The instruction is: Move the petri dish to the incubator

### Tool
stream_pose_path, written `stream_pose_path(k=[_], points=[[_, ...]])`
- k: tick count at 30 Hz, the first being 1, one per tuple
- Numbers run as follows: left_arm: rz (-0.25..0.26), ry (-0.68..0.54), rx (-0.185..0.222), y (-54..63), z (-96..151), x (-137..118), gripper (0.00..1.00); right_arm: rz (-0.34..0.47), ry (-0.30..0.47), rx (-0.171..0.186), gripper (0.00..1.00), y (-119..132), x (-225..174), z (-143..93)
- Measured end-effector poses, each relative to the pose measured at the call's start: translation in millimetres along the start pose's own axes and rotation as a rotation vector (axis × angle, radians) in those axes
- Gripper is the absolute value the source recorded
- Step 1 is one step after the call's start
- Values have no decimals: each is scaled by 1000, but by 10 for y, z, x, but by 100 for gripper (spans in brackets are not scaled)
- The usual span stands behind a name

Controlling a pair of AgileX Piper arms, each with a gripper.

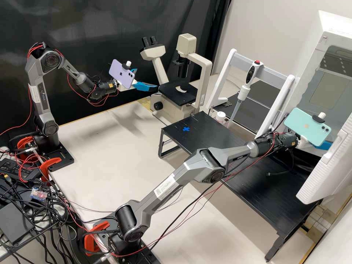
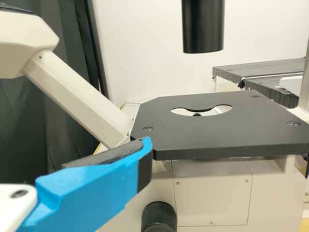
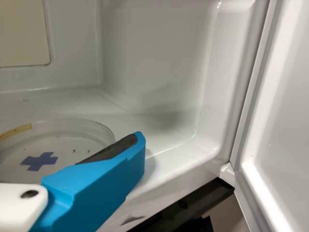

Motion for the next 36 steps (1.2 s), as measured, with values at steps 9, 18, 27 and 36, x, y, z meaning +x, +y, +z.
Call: stream_pose_path(k=[9,18,27,36], points=[[0,0,0,0,0,0,100,9,-24,5,100,-88,-147,54],[0,0,0,0,0,0,100,50,13,12,100,-97,-591,144],[0,0,0,0,0,0,100,99,63,72,100,-25,-1333,373],[0,0,0,0,0,0,100,175,141,58,100,-152,-2373,670]])
